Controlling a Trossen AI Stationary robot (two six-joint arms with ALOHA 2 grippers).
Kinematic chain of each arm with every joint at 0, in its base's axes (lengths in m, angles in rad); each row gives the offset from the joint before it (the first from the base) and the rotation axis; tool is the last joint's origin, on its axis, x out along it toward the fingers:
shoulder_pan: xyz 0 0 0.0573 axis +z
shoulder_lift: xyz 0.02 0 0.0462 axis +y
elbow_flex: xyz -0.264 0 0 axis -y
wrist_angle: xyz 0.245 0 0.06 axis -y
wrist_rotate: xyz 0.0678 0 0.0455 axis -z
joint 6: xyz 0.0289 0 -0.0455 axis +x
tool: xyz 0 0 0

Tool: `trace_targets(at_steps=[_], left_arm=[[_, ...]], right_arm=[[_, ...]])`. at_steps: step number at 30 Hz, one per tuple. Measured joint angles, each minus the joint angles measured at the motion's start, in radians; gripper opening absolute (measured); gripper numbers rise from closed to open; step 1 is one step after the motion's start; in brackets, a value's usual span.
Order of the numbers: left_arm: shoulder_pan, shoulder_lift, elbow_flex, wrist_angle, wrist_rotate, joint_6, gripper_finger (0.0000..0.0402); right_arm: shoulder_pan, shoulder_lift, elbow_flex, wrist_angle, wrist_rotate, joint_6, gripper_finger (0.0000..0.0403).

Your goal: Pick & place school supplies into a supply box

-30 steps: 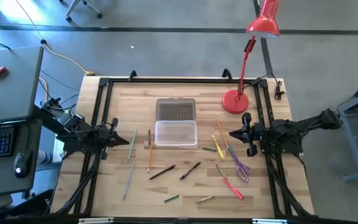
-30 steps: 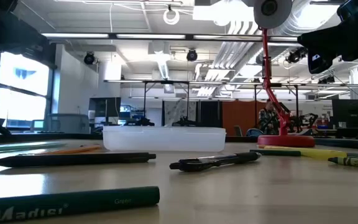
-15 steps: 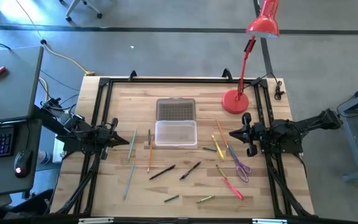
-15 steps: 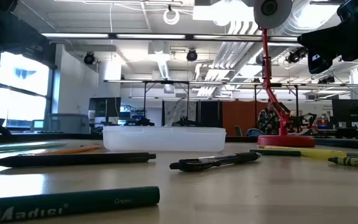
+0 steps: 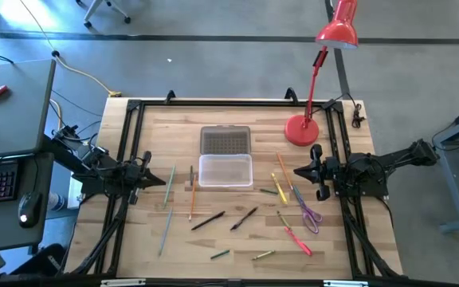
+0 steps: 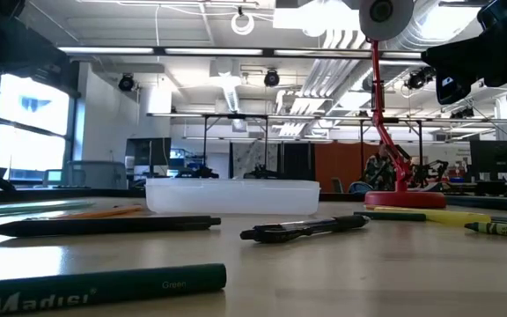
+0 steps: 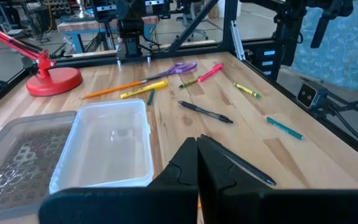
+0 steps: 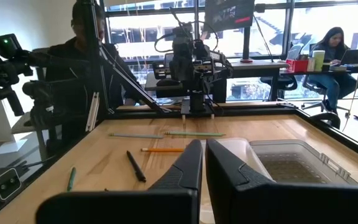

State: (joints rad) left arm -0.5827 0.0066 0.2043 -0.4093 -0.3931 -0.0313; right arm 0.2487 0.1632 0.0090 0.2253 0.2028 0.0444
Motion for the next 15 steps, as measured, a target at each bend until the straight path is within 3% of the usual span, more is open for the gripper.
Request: trace_targets(at_steps=[15], left_arm=[[0.000, 0.000, 0.000, -0.013, 0.000, 0.000, 0.0026]], right_arm=[[0.000, 0.000, 0.000, 0.000, 0.000, 0.000, 0.0000]])
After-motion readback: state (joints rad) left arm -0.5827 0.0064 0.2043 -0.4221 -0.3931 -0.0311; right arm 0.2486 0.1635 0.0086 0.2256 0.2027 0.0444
